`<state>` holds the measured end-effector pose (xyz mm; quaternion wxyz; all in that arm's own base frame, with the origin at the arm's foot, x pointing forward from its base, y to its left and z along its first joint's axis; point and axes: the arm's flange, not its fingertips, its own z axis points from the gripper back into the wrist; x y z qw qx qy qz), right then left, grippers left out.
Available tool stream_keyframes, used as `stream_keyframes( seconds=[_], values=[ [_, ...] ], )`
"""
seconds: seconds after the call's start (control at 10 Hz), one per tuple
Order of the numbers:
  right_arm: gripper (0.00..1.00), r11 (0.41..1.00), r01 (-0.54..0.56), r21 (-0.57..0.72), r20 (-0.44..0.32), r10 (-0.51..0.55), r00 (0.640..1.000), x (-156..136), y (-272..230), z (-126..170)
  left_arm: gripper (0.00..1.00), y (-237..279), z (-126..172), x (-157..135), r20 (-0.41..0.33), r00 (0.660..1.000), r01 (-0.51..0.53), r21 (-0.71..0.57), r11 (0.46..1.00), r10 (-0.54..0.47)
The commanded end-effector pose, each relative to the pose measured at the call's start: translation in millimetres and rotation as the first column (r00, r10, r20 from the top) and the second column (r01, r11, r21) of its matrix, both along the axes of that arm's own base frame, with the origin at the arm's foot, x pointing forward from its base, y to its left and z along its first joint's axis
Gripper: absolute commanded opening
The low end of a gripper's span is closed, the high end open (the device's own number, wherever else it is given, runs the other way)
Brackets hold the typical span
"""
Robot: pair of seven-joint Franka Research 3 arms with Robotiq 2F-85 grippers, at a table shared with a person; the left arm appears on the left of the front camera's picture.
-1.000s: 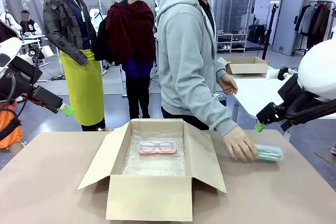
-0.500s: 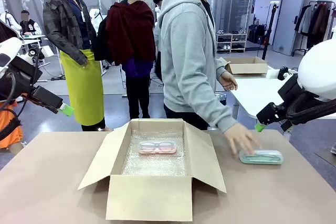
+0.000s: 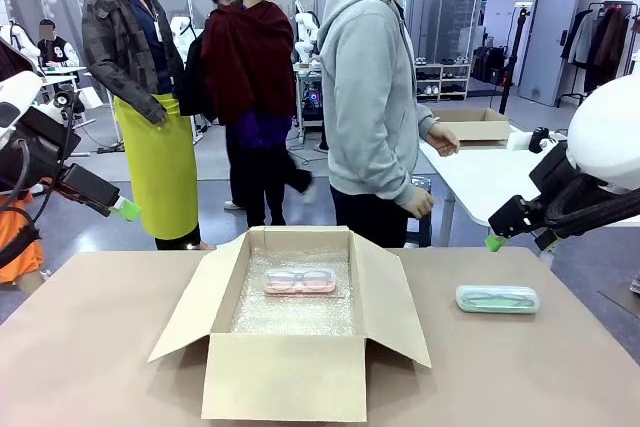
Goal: Pack the glasses set securely to prepare it for shipping.
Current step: Put the Glasses case from the right side of the table into the Package Box.
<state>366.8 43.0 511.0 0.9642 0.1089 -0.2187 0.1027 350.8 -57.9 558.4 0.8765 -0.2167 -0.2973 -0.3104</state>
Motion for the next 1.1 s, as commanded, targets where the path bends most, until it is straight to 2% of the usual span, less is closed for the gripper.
stream_keyframes(
  seconds=[0.0, 0.2, 0.4, 0.6, 0.7, 0.9, 1.0],
  values=[
    [1.0, 1.0, -0.006, -0.003, 0.015, 0.006, 1.0, 2, -1, -1, 1.0, 1, 1, 1, 0.007, 1.0, 0.009, -0.022, 1.0, -0.009],
    [1.0, 1.0, 0.0, 0.0, 0.0, 0.0, 1.0, 0, 0, 0, 1.0, 1, 1, 1, 0.007, 1.0, 0.009, -0.022, 1.0, -0.009],
    [1.0, 0.999, -0.001, -0.043, 0.007, 0.001, 1.0, 31, -9, 8, 1.0, 1, 1, 1, 0.007, 1.0, 0.009, -0.022, 1.0, -0.009],
    [1.0, 0.996, -0.011, -0.089, -0.024, 0.008, 1.0, 67, -16, 12, 1.0, 1, 1, 1, 0.007, 1.0, 0.009, -0.022, 1.0, -0.009],
    [1.0, 0.994, -0.02, -0.104, -0.061, 0.014, 0.998, 84, -22, 11, 1.0, 1, 1, 1, 0.007, 1.0, 0.009, -0.022, 1.0, -0.009],
    [1.0, 0.99, -0.04, -0.132, -0.088, 0.028, 0.996, 114, -37, 6, 1.0, 1, 1, 1, 0.007, 1.0, 0.009, -0.022, 1.0, -0.009],
    [1.0, 0.982, -0.086, -0.168, -0.107, 0.068, 0.992, 127, -40, -3, 1.0, 1, 1, 1, 0.007, 1.0, 0.009, -0.022, 1.0, -0.009]
  ],
)
